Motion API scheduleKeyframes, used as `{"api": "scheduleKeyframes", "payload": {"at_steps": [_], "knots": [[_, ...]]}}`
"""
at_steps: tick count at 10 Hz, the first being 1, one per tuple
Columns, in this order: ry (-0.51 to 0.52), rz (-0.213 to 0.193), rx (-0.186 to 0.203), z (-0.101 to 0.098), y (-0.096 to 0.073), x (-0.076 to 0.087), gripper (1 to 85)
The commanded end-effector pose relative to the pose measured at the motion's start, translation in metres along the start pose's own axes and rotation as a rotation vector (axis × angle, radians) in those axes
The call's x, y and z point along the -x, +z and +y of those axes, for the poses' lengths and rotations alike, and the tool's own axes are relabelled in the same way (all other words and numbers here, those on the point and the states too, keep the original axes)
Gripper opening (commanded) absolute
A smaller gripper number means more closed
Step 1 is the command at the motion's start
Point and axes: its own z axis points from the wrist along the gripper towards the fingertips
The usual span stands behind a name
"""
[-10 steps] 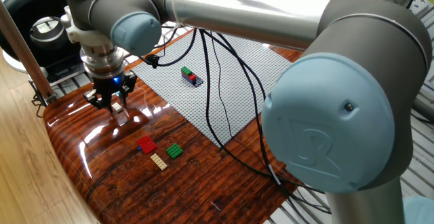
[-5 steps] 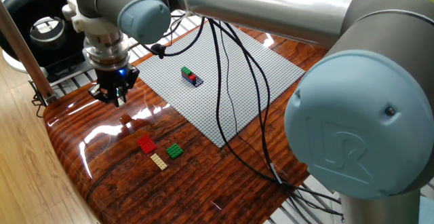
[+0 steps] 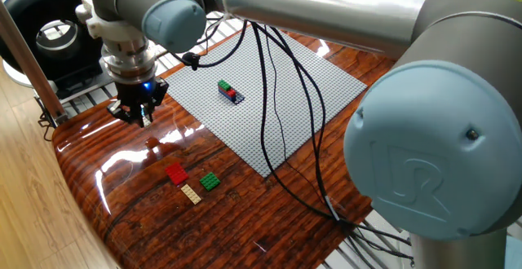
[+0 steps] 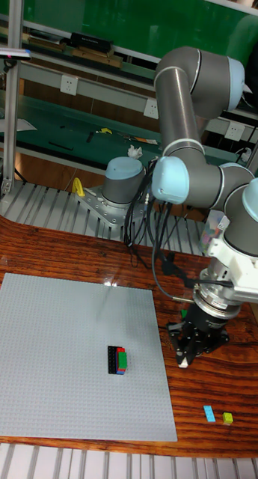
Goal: Build with small Lego blocks
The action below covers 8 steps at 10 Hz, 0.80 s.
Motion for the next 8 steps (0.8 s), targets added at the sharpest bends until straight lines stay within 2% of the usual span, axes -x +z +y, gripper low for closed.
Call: {"api": "scheduleKeyframes", "payload": {"at_steps": [1, 3, 5, 6, 8], "knots": [[0.009, 0.000, -0.022, -0.036, -0.008, 0.000, 1.3], [-0.074, 0.026, -0.001, -0.082, -0.020, -0.005, 1.3], [-0.061, 0.009, 0.033, -0.077, -0.019, -0.003, 1.3], [-0.022, 0.000, 0.034, -0.077, -0.019, -0.001, 1.3], [0.022, -0.002, 0.009, -0.083, -0.019, 0.000, 1.3]]}}
